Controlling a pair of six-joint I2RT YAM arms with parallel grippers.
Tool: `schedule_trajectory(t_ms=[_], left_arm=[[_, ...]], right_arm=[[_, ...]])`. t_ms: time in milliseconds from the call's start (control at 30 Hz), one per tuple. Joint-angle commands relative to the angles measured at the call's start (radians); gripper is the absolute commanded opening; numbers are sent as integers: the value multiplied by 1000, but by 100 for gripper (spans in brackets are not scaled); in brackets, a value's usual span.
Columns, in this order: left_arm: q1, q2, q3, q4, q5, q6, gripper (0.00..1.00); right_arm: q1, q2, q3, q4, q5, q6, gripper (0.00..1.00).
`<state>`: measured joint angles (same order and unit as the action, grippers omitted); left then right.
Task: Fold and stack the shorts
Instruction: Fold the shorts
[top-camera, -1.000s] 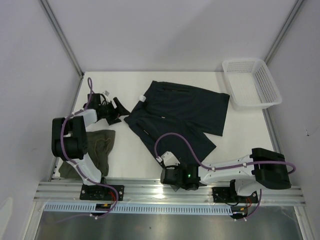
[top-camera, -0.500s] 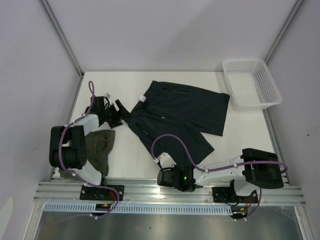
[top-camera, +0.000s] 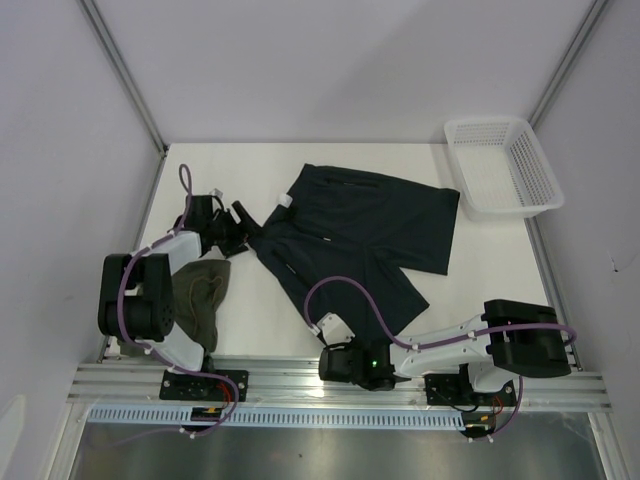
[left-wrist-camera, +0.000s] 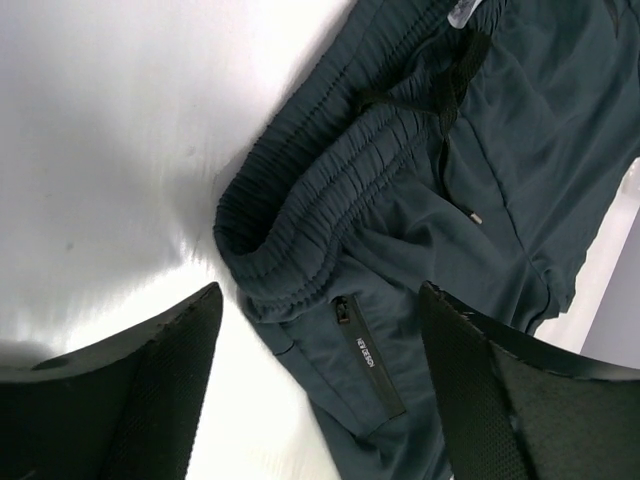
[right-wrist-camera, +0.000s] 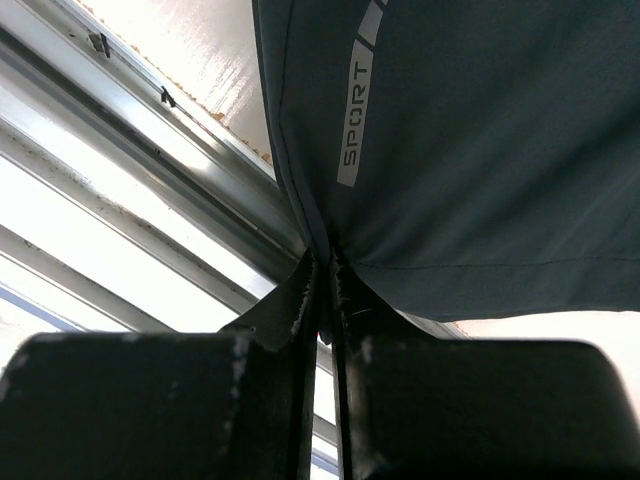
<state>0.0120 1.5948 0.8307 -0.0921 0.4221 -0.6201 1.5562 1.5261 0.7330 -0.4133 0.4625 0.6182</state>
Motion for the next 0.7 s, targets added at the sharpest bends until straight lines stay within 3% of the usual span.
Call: schedule_trajectory(t_ms=[0, 233, 333, 367, 433, 533, 567, 667], left_arm=[[-30, 37, 30, 46, -20, -30, 79], [-61, 91, 33, 61, -42, -38, 76], [-63, 111, 33, 69, -55, -32, 67], [-63, 119, 38, 69, -59, -29, 55], [-60, 137, 54, 69, -65, -23, 44], [-50, 145, 70, 52, -68, -10, 15], [-49, 143, 71, 48, -66, -7, 0], [-34, 117, 71, 26, -65, 13, 0]], right_arm=[[13, -4, 5, 8, 7, 17, 6], [24, -14, 8, 11, 10, 23, 1], [36, -17, 22, -1, 19, 11, 0], [44, -15, 29, -5, 27, 6, 0], [67, -15, 45, -19, 36, -1, 0], [105, -21, 58, -28, 45, -14, 0], [131, -23, 68, -35, 51, -12, 0], [198, -32, 91, -48, 67, -18, 0]])
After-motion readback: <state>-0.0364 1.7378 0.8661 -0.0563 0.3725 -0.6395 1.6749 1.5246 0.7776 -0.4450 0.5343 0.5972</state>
